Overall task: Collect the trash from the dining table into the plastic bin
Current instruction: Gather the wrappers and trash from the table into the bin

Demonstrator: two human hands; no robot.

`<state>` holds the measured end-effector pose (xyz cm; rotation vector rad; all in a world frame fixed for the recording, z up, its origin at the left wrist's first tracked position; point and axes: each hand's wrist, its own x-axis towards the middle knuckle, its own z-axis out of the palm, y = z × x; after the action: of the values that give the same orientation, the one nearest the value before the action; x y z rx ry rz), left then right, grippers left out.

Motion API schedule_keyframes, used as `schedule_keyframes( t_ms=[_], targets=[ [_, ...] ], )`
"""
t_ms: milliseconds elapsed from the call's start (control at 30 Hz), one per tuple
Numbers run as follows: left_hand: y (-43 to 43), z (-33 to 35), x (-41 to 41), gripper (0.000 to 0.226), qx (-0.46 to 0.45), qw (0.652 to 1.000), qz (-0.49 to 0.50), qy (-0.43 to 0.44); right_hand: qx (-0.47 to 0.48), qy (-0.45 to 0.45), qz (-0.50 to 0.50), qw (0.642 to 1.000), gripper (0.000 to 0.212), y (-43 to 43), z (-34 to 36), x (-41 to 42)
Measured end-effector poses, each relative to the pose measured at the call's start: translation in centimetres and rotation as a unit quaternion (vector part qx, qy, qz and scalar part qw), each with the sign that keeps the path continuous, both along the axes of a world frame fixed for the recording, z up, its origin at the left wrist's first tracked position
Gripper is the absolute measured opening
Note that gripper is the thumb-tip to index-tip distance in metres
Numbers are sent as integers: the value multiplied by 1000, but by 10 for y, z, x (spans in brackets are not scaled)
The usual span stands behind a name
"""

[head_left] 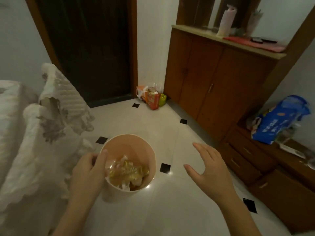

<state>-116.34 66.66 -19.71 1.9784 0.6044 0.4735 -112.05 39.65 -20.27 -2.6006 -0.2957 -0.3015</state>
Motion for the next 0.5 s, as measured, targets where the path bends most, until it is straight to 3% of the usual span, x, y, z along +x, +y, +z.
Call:
schedule_keyframes(
  t_ms=[233,500],
  targets=[
    [21,-17,165,37,-5,1000,26,-4,-52,15,17,998,68,23,-23,176],
    [76,6,365,33,-15,997,80,-16,-52,-1,62,997,69,85,19,398]
  ],
)
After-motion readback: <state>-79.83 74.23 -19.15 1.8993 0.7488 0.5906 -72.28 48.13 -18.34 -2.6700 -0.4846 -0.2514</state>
